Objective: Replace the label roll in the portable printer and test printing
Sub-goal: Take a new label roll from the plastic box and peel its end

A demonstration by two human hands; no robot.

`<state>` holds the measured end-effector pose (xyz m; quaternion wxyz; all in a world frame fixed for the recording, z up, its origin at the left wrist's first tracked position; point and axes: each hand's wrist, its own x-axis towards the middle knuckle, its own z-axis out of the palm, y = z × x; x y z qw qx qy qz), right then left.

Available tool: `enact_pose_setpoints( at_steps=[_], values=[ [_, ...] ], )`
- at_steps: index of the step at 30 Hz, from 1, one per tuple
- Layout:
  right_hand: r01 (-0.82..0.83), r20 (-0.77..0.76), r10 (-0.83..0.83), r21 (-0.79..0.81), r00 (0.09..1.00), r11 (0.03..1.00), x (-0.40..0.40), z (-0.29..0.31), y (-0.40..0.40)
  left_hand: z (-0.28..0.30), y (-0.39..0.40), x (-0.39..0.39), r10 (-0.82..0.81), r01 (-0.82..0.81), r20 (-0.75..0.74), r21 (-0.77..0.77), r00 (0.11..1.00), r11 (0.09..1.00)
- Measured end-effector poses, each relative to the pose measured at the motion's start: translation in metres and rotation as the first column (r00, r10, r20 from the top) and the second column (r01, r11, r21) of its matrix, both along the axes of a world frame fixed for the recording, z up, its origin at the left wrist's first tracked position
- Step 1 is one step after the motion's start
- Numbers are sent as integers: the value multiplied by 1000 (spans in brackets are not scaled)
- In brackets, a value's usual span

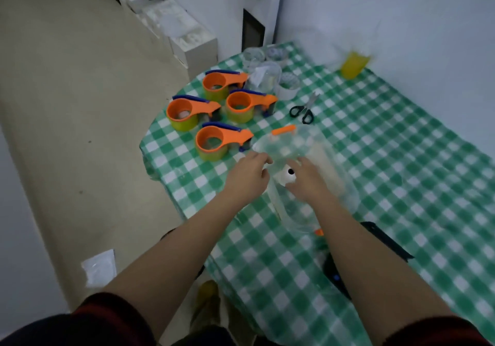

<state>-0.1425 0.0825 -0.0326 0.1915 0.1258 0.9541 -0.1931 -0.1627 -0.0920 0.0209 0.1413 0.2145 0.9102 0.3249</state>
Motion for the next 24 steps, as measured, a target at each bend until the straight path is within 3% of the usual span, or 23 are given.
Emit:
enact_pose_setpoints(
  at_steps=[6, 9, 12, 14, 16, 21, 24],
  values=[
    [-43, -80, 43, -2, 996, 999, -10, -9, 3, 4, 19, -2, 42, -42, -9, -21, 999, 999],
    [92, -215, -148, -250, 965, 964, 1, 16, 5, 14, 24, -2, 134, -138, 55, 93, 990, 986],
    [129, -373, -372, -537, 850, 834, 29, 55, 1, 34, 31, -2, 180, -268, 332, 240, 926, 933],
    [102, -403, -464, -658, 789, 746, 52, 80, -5, 51, 33, 1, 69, -326, 579, 354, 813, 876],
    [78, -423, -505, -704, 752, 706, 70, 97, -11, 63, 34, 4, -76, -340, 707, 428, 703, 838],
    [52, -480, -565, -729, 671, 682, 97, 124, -20, 78, 31, 13, -277, -275, 738, 530, 616, 802],
    [32, -509, -559, -721, 654, 693, 110, 137, -22, 86, 29, 19, -361, -165, 648, 604, 671, 780]
  ],
)
